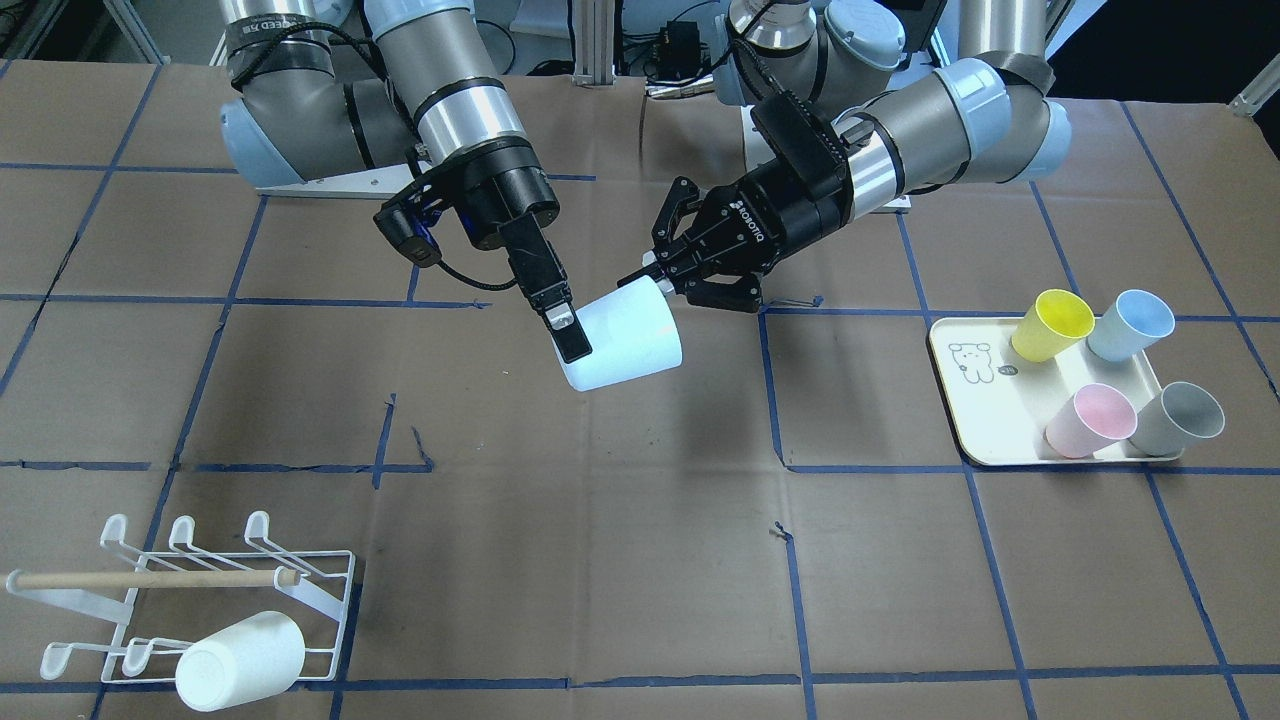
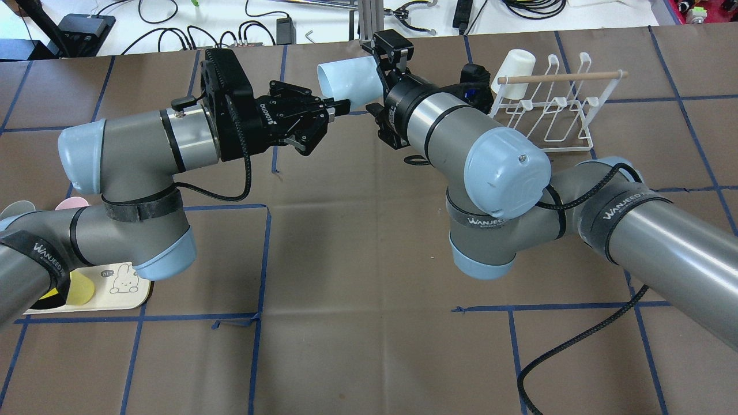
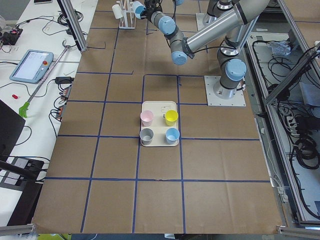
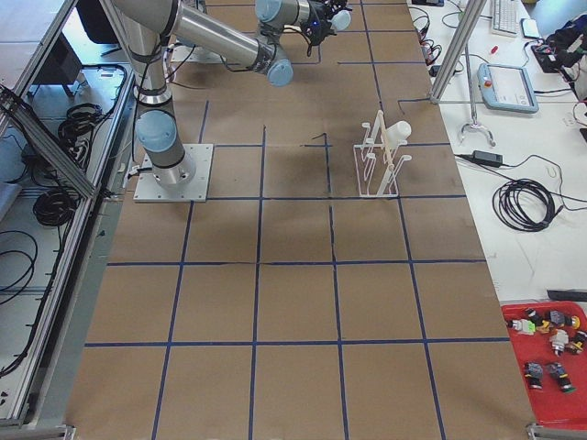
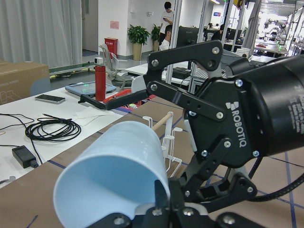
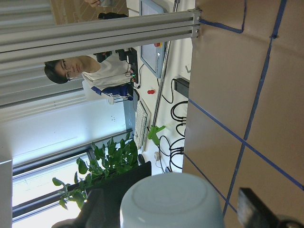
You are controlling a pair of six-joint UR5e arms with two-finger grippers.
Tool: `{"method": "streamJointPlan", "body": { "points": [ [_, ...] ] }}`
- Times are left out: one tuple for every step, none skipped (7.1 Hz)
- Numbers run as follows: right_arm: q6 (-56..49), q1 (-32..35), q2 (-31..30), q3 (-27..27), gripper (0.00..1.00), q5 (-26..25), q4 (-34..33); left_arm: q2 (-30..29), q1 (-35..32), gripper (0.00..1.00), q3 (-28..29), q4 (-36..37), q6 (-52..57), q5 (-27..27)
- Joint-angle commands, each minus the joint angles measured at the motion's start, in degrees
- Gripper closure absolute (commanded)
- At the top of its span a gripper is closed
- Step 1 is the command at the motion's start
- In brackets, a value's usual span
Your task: Transfer IKEA cup to right arm and place on rack
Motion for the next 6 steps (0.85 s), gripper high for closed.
{"method": "streamJointPlan", "body": {
  "points": [
    [0.0, 0.4, 0.1, -0.3, 0.0, 0.0, 0.1, -0.1, 0.0, 0.97, 0.1, 0.0, -0.2, 0.0],
    [0.1, 1.2, 0.1, -0.3, 0.01, -0.2, 0.3, -0.1, 0.0, 0.97, 0.1, 0.0, -0.2, 0.0],
    [0.1, 1.4, 0.2, -0.3, 0.01, 0.0, 0.4, -0.1, 0.0, 0.97, 0.1, 0.0, -0.2, 0.0],
    [0.1, 1.4, 0.6, -0.3, 0.02, -0.1, 0.4, -0.1, 0.0, 0.97, 0.1, 0.0, -0.2, 0.0],
    [-0.2, 1.4, 0.6, -0.3, 0.13, 0.1, 0.4, -0.1, 0.0, 0.97, 0.1, 0.0, -0.2, 0.0],
    [-0.3, 1.2, 0.6, -0.3, 0.24, 0.1, 0.4, -0.1, 0.0, 0.97, 0.1, 0.0, -0.2, 0.0]
  ]
}}
